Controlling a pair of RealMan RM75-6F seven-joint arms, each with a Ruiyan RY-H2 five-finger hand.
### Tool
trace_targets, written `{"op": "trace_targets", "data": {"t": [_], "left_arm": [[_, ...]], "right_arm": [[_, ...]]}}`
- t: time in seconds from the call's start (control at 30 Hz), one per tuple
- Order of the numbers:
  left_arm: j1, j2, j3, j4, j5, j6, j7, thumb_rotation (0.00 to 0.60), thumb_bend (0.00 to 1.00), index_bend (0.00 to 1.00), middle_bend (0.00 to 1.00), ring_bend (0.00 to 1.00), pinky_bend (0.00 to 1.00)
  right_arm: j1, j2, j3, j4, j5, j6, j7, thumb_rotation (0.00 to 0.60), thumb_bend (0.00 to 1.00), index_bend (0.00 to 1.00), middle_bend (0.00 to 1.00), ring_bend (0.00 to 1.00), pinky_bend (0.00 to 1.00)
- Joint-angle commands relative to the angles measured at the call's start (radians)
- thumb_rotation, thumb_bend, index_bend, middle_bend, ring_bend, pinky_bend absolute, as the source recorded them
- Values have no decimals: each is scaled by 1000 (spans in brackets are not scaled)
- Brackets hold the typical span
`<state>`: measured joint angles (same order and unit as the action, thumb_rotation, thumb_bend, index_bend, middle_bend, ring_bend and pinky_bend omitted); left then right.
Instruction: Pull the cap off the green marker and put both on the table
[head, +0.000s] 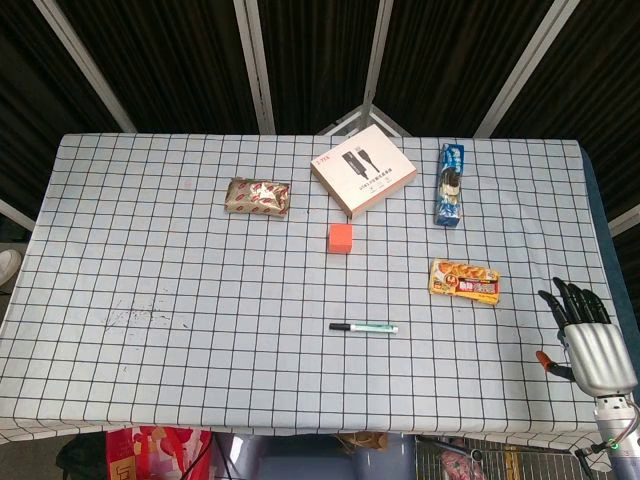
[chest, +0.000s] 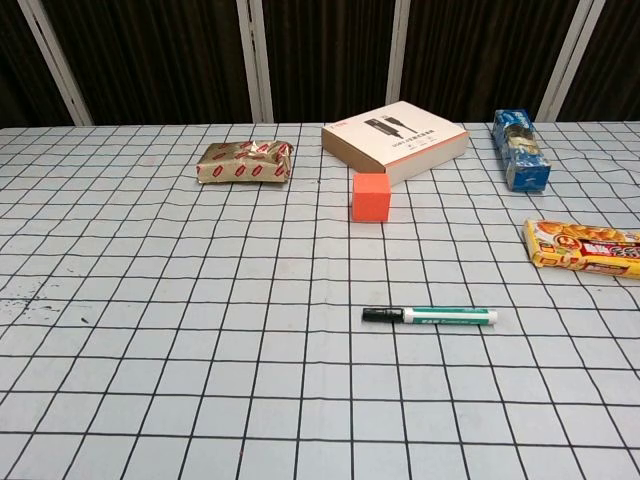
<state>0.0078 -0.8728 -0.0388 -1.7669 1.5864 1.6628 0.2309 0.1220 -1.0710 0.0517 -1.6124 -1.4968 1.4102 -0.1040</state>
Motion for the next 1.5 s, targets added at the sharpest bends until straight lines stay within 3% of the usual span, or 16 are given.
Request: {"op": "trace_targets", "data": {"t": [0.03,0.63,0.87,1.0,1.27,1.5], "left_arm": [[-1,-3,1,2,2,-2,1,600,375,37,0,0,0],[-8,13,5,-26,23,-17,-23,600,375,37,0,0,0],[-5,15,7,-28,19,-21,-5,600,375,37,0,0,0],[-5,14,3,-34,21,-14,-1,600,375,37,0,0,0],[-8,11,2,-37,24,-19,16,600,375,37,0,0,0],[-14,4,1,-36,22,-29,29,600,375,37,0,0,0]], "right_arm": [[1,1,-1,-2,-2,-1,-5,600,191,164,33,68,108],[4,19,-10,-59,-33,6,-7,600,192,164,38,68,88],[10,13,-6,-78,-33,4,-36,600,192,198,117,70,73],[20,2,-3,-95,-33,-7,-73,600,192,220,195,95,73],[53,-39,0,-137,-29,-53,-151,600,191,224,207,96,72],[110,-125,15,-206,38,-142,-313,600,192,324,209,96,63]]}}
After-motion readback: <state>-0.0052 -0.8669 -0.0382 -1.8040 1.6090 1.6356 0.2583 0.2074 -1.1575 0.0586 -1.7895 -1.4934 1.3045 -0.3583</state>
